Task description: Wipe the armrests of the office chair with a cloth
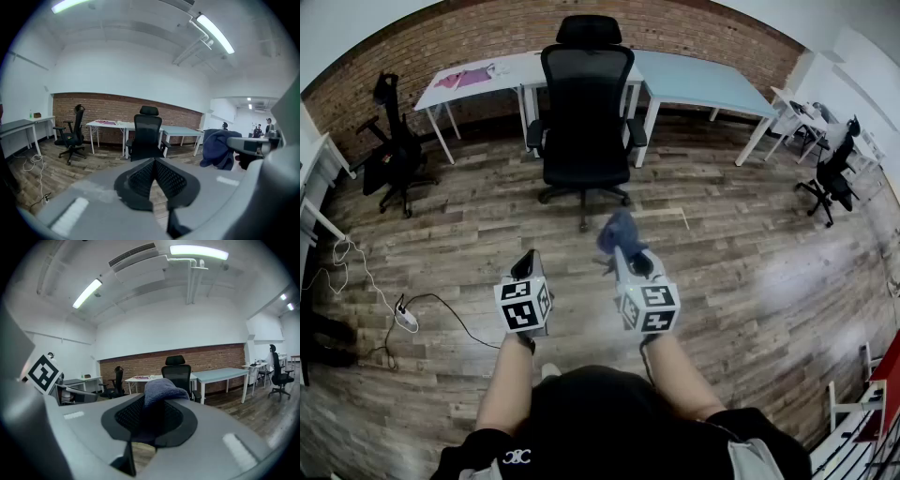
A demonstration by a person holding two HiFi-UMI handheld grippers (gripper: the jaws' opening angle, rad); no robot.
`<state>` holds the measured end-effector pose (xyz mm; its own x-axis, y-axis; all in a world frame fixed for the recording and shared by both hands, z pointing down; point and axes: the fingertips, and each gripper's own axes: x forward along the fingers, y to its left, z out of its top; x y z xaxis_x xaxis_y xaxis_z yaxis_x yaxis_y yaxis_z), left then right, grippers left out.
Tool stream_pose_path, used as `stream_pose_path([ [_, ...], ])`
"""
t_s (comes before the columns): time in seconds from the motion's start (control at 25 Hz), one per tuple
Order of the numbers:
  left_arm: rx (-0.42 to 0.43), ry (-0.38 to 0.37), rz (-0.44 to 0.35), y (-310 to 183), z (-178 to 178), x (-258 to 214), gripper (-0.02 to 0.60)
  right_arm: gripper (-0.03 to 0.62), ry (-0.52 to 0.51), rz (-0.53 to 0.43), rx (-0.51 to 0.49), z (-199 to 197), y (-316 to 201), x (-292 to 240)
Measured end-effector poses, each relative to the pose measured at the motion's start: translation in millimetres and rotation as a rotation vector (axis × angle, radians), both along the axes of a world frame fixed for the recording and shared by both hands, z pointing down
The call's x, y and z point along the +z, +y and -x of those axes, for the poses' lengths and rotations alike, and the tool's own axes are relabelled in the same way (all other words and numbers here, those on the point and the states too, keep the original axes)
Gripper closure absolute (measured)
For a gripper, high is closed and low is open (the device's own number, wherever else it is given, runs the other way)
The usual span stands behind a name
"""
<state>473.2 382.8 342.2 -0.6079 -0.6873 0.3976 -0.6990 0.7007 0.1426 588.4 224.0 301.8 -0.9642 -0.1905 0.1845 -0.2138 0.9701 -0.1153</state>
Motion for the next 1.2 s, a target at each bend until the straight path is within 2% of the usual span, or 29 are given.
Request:
stream_pose_path([
  [0.24,0.005,0.002,0.009,1.9,-5.0,3.2,0.575,0.513,-0.020,0.042,0.073,-9.9,-12.0,2.7],
  [0.88,0.012,0.016,0.033,5.3,-4.5,12.5,0.575,0.511,0.005,0.048,0.032,-7.9,0.9,12.9],
  [1.2,0.010,0.037,0.029,11.4,5.9,15.5,0.575,0.511,0.031,0.036,0.021,7.3,10.0,15.9],
])
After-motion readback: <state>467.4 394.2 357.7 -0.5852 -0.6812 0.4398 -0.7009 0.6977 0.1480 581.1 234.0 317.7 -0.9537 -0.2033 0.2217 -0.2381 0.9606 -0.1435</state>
